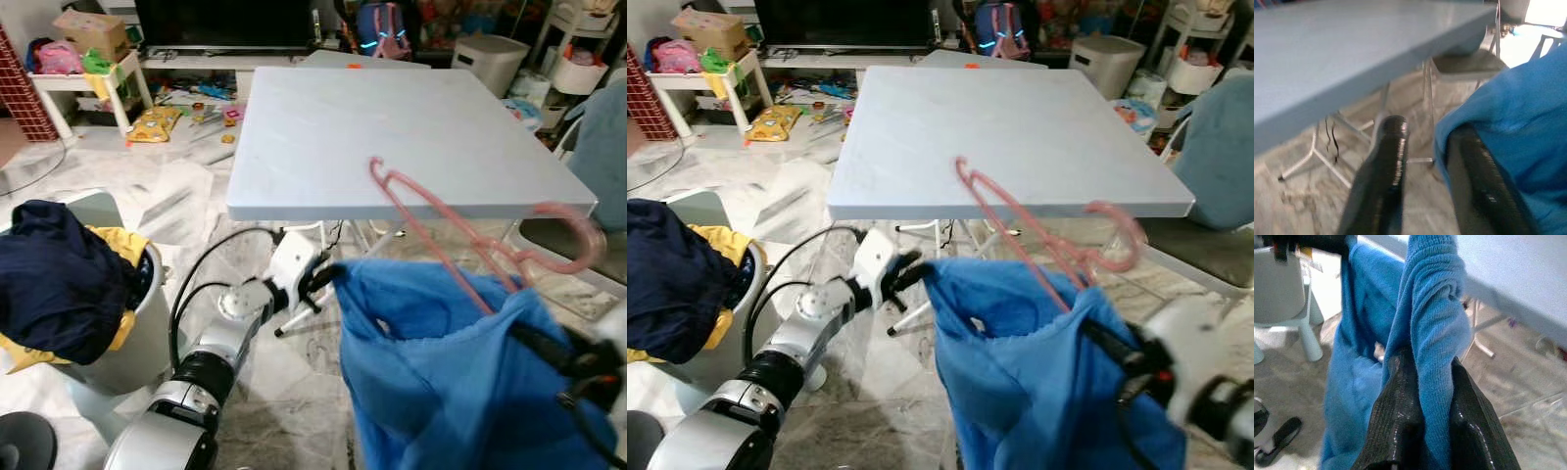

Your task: Hang hanger

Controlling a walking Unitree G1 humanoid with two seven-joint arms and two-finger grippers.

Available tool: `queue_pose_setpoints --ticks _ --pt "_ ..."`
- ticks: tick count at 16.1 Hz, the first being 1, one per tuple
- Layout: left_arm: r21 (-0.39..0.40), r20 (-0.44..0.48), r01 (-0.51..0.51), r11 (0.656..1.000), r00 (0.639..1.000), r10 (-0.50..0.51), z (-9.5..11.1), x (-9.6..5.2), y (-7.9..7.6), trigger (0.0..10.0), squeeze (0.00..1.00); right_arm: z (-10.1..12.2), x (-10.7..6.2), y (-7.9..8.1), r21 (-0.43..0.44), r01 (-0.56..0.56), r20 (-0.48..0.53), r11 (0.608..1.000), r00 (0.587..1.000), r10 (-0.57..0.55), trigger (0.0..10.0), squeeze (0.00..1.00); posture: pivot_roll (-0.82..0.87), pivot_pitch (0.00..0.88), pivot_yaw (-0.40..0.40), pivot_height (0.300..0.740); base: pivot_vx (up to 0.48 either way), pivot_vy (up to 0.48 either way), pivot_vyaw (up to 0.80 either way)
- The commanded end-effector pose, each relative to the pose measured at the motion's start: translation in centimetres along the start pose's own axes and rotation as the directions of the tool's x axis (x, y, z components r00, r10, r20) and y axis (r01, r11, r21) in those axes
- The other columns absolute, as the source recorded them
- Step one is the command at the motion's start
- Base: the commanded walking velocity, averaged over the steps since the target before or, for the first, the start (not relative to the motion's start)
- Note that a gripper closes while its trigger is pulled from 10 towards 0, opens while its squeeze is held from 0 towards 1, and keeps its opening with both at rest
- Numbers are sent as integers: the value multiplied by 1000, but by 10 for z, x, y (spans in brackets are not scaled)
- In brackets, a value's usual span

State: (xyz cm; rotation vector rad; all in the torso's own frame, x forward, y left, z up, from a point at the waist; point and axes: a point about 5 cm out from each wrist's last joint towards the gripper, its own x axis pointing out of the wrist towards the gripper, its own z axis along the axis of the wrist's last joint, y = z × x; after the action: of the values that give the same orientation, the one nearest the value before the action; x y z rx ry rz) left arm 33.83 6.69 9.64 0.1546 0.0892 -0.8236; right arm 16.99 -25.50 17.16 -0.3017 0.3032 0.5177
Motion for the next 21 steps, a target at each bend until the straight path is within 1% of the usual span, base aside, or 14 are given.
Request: queue_pose_setpoints --ticks 1,2,3,4,5,7,10,12,13,15,17,18,20,21 --pt "-4 24 37 999 999 -37 5 1 -4 10000 1000 3 5 1 -14 7 12 1000 1000 -7 10000 0 -64 0 -29 740 0 0 0" --pt "-9 32 180 984 983 -180 5 1 -18 10000 1000 2 14 2 -15 8 14 1000 1000 -8 10000 0 -60 0 -31 740 0 0 0" --pt "6 23 258 966 966 -258 3 0 -26 10000 1000 1 18 2 -28 9 8 1000 1000 -8 10000 0 -59 0 -31 740 0 0 0" --pt "27 2 371 928 928 -372 0 -6 -36 10000 1000 -1 23 1 -42 21 -5 999 1000 -21 10000 0 -59 0 -31 740 0 0 0" --pt "42 -3 404 914 915 -405 0 -8 -40 10000 1000 -2 27 -1 -53 28 -12 998 1000 -29 10000 0 -59 0 -31 740 0 0 0" --pt "37 7 418 908 908 -419 2 -9 -42 10000 1000 -4 30 -2 -73 32 -25 997 999 -34 10000 0 -59 0 -28 740 0 0 0" --pt "38 32 462 886 886 -463 11 -17 -42 10000 1000 -12 43 -8 -194 21 -104 981 994 -42 10000 0 -58 0 -28 740 0 0 0" --pt "94 43 478 873 875 -483 19 -19 -40 10000 1000 -21 42 -11 -273 -33 -179 961 984 -17 10000 0 -47 0 -30 740 0 0 0" --pt "130 48 493 860 864 -502 28 -21 -37 10000 1000 -28 37 -14 -312 -101 -239 945 971 25 10000 0 -43 0 -31 740 0 0 0" --pt "155 34 509 847 854 -519 32 -24 -35 10000 1000 -31 31 -19 -339 -151 -284 929 957 52 10000 0 -41 0 -31 740 0 0 0" --pt "179 -25 532 827 843 -537 28 -28 -31 10000 1000 -32 23 -25 -356 -208 -320 911 943 90 10000 0 -42 0 -26 740 0 0 0" --pt "180 -68 548 817 836 -545 22 -31 -28 10000 1000 -32 15 -26 -357 -274 -341 893 928 148 10000 0 -45 0 -25 740 0 0 0" --pt "191 -121 579 792 815 -567 16 -33 -28 10000 1000 -27 5 -21 -348 -356 -337 867 911 238 10000 0 -44 0 -28 740 0 0 0" --pt "201 -133 594 779 804 -580 15 -34 -29 10000 1000 -24 3 -20 -348 -371 -336 861 907 255 10000 0 -44 0 -28 740 0 0 0"
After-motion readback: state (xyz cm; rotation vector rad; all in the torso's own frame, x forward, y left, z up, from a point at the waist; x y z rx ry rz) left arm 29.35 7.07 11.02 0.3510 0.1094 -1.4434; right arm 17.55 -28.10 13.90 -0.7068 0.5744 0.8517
